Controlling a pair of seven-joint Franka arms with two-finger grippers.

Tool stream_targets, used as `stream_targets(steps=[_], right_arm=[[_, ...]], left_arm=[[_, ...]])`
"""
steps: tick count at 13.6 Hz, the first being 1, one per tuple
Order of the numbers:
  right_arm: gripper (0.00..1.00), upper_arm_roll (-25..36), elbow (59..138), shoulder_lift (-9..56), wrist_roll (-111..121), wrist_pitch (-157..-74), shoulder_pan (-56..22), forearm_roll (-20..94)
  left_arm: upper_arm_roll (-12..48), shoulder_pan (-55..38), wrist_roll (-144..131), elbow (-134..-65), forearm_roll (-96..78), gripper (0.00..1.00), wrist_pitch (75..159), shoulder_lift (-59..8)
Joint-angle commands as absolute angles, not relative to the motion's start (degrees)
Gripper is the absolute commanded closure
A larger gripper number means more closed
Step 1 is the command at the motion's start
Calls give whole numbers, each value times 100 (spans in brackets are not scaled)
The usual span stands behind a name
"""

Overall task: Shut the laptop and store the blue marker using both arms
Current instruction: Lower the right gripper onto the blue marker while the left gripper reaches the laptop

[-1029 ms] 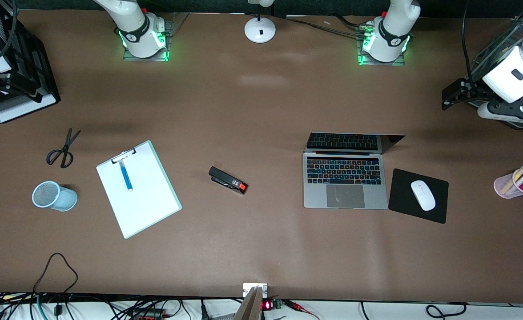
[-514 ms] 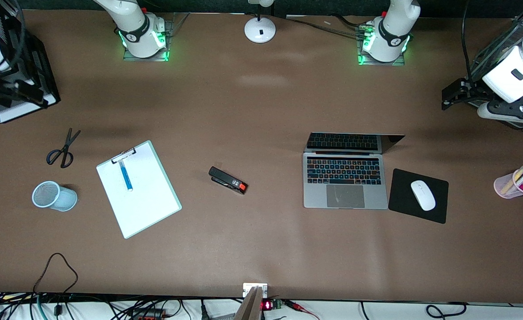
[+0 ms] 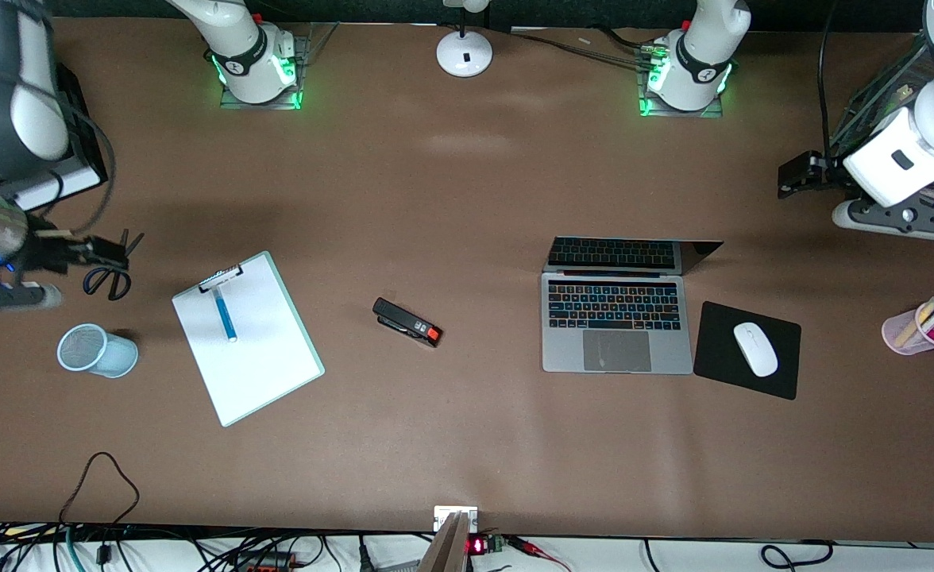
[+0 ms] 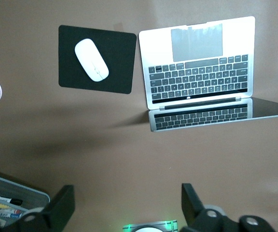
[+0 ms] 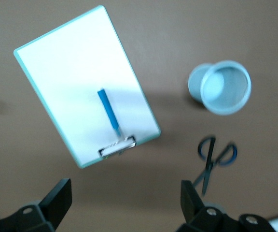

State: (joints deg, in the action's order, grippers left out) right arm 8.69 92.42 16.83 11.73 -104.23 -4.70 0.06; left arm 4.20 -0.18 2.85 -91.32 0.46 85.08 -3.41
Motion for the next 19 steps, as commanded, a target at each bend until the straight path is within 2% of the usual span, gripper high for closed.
stream_targets(steps=[1,2,4,7,10,15,19], right_arm=[[0,861,9009,2178,1721,-10695,-536,61],[0,853,9009,2319,1827,-10957,-554,70],[0,853,9009,2644,2221,-11389,-685,79],[0,853,9026,3092,2373,-11829,-852,79],[0,853,9035,3471,2548,-12154,-870,88],[2,686,9061,3875,2575,-12445,-870,237],[3,659,9053,4095,2391,-12629,-896,246]], left_arm=[[439,-61,299,-8614,44,71,7930,-641],[439,-70,290,-8613,35,85,7867,-642],[439,-44,299,-8675,-17,95,7675,-642],[448,-44,168,-8771,-210,98,7262,-624],[570,-26,-411,-9428,-684,98,7294,-379],[1677,-18,-1186,-10694,-729,98,8935,-123],[1951,-18,-1213,-11704,-712,98,10498,-114]])
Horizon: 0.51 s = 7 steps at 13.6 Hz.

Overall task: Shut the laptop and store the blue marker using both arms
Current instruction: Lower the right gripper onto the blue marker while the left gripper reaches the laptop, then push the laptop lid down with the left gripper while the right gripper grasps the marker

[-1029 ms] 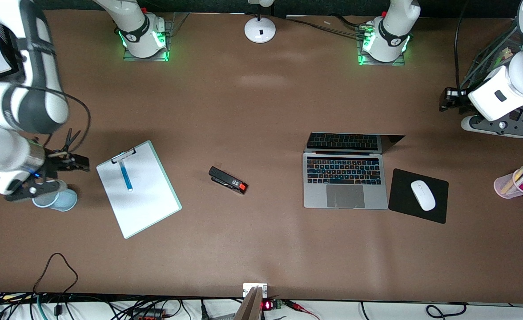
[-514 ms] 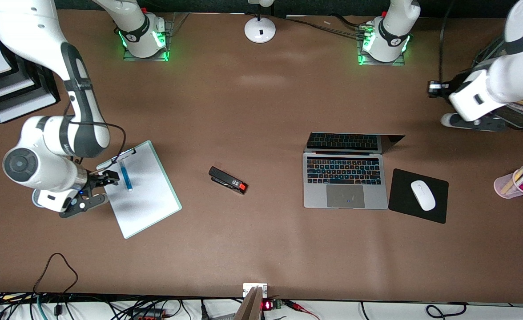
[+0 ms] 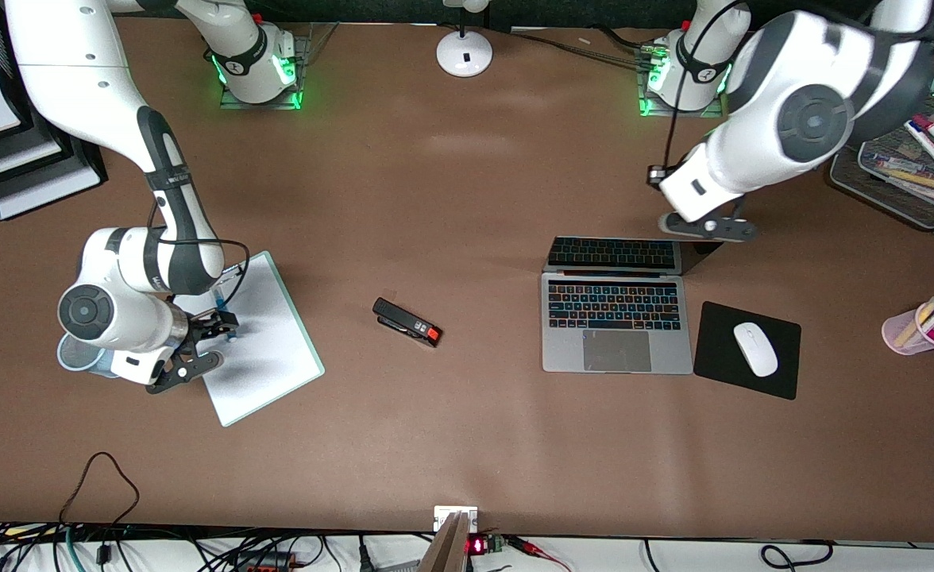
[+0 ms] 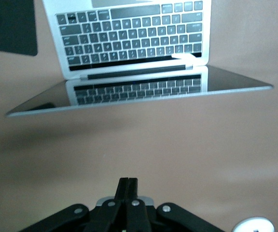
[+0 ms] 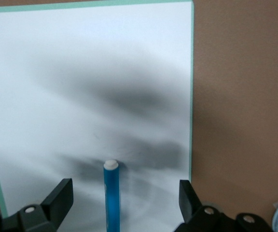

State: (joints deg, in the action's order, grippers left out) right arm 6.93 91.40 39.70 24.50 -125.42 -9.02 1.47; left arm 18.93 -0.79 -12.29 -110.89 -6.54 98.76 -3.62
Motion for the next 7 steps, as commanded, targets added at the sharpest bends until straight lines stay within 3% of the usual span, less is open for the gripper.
stream_targets(steps=[1,3,7], right_arm=[[3,659,9053,4113,2391,-12647,-888,237],[22,659,9053,4157,2382,-12656,-896,237],[30,659,9123,4236,2382,-12665,-888,351]], left_arm=[[1977,-18,-1213,-12003,-712,98,10999,-132],[2065,-26,-1204,-12522,-694,99,11967,-193],[2057,-18,-1099,-12525,-607,100,13084,-605]])
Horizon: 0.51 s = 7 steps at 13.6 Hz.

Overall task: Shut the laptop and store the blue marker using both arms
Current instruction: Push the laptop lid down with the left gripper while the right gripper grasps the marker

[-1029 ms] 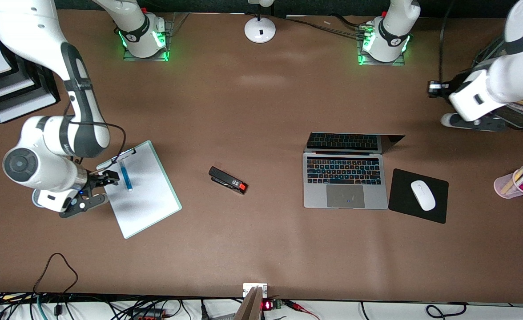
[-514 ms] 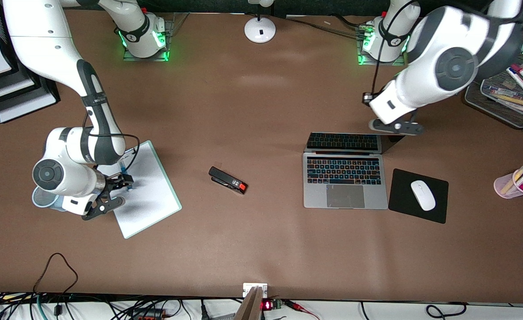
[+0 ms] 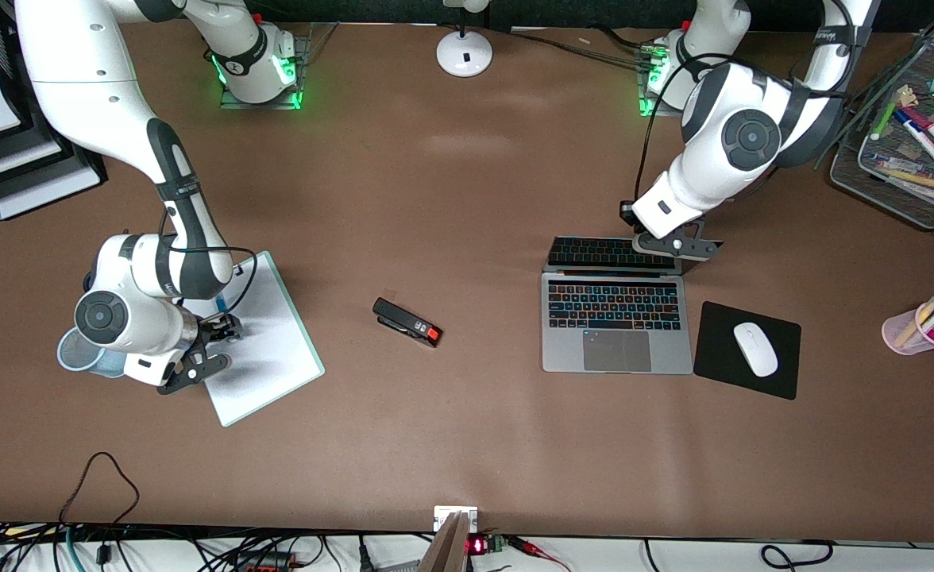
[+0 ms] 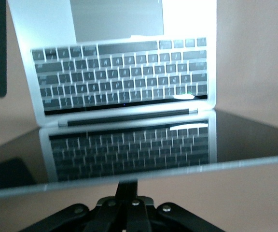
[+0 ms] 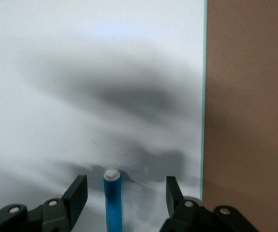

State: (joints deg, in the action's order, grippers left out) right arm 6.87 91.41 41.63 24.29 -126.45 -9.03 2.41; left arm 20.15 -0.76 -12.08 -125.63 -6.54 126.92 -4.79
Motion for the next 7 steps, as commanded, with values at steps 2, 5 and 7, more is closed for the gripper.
stream_targets(steps=[2,5,7], right_arm=[[31,659,9158,4263,2382,-12665,-888,352],[36,659,9193,4245,2382,-12595,-914,352],[40,659,9228,4236,2382,-12577,-905,352]], left_arm=[[2057,-18,-1072,-12385,14,100,13646,-860],[2048,26,-1072,-11885,210,100,13904,-1335],[2030,44,-1072,-11533,412,100,13904,-1616]])
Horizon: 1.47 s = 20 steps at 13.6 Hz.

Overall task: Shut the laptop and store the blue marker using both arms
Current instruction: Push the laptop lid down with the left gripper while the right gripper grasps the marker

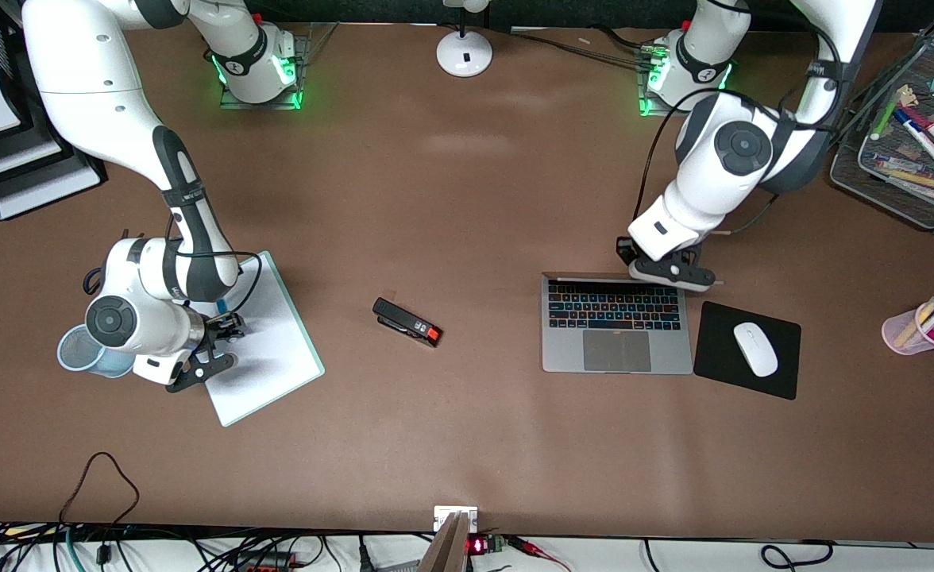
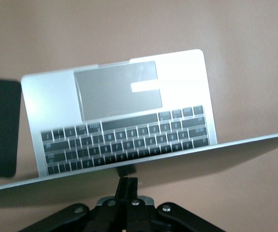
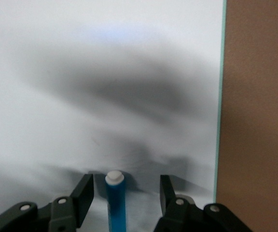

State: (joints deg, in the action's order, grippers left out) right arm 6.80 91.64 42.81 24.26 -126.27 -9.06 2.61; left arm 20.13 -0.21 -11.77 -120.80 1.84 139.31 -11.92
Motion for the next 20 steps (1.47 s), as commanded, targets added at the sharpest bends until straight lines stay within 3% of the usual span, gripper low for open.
stream_targets(steps=[1,7,14,16,17,20], right_arm=[[43,659,9229,4236,2373,-12577,-905,352],[49,659,9229,4236,2373,-12586,-905,352],[73,659,9220,4236,2382,-12604,-923,352],[71,659,9194,4228,2382,-12595,-958,352],[61,659,9176,4228,2373,-12595,-949,352],[59,659,9123,4210,2391,-12595,-923,352]], left_arm=[[2022,44,-1081,-11349,430,100,13904,-1817],[1995,35,-1081,-10460,641,100,13913,-2741],[1969,18,-1090,-9677,984,100,13922,-3655],[1951,9,-1099,-9633,984,100,14009,-3831],[1908,9,-1099,-9633,984,100,14192,-3936],[1784,-61,-1099,-9432,993,100,14458,-4279]])
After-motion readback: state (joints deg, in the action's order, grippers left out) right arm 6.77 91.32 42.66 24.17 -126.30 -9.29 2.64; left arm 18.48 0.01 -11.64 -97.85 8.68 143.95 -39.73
